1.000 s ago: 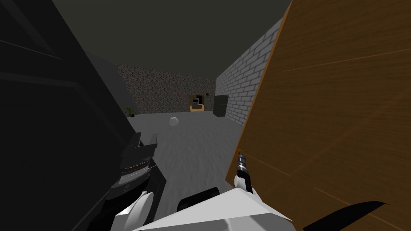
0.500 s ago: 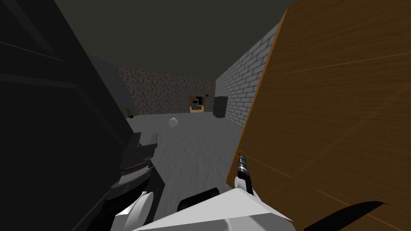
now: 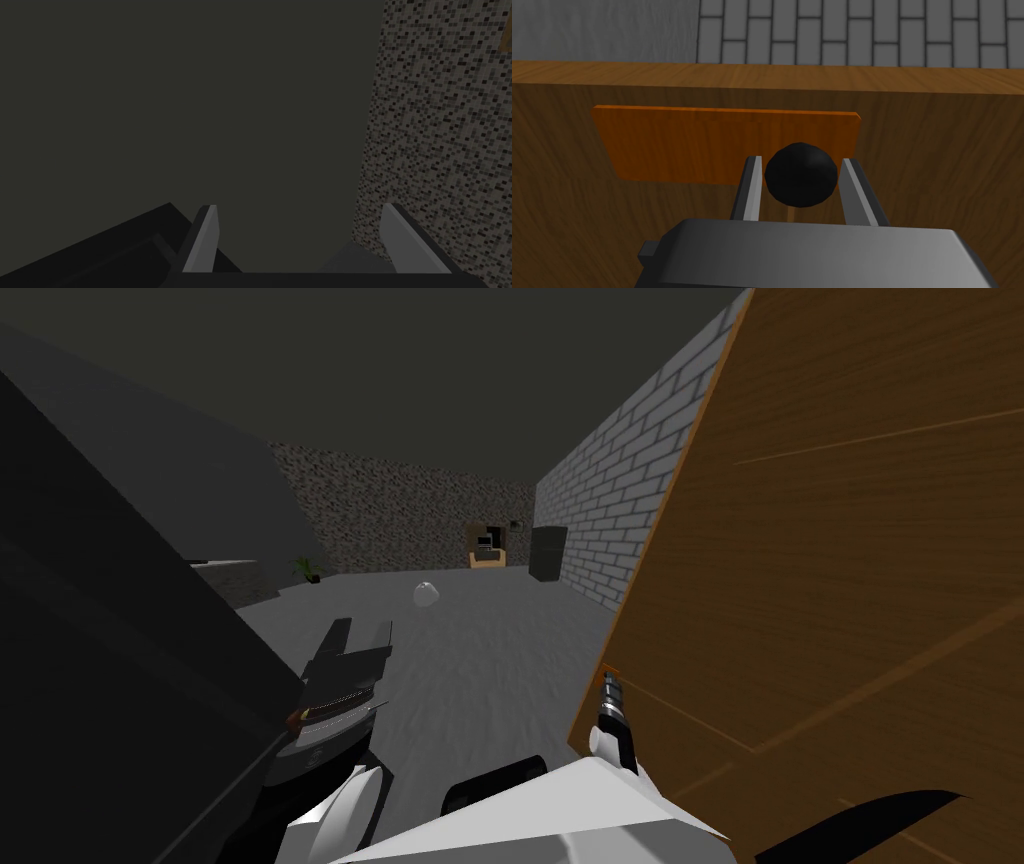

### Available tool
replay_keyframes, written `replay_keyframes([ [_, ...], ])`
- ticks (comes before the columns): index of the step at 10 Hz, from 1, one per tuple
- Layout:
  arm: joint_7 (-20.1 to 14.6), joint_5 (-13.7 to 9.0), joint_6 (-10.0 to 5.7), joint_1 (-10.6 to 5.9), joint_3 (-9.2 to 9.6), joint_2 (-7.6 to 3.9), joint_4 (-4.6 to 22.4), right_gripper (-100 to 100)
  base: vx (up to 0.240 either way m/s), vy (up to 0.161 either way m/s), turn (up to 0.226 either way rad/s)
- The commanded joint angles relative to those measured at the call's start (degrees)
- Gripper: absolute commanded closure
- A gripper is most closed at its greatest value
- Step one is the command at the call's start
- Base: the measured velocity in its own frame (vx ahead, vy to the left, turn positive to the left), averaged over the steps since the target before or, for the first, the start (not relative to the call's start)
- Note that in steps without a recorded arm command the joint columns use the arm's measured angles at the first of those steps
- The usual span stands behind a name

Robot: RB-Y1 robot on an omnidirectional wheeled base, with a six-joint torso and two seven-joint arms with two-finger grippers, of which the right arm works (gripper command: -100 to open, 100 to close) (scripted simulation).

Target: Push the door open

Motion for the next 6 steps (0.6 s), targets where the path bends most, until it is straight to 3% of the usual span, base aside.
replay_keyframes([
  [1,0.6,-0.7,0.21,0.5,-1.32,0.04,-1.1,100,0.208,-0.083,-0.046],
  [5,1.4,-2.2,0.5,0.55,-3.72,0.3,-1.1,100,0.195,-0.08,-0.041],
  [6,1.3,-1.9,0.92,0.68,-3.25,0.5,-1.5,100,0.076,-0.027,-0.018],
])
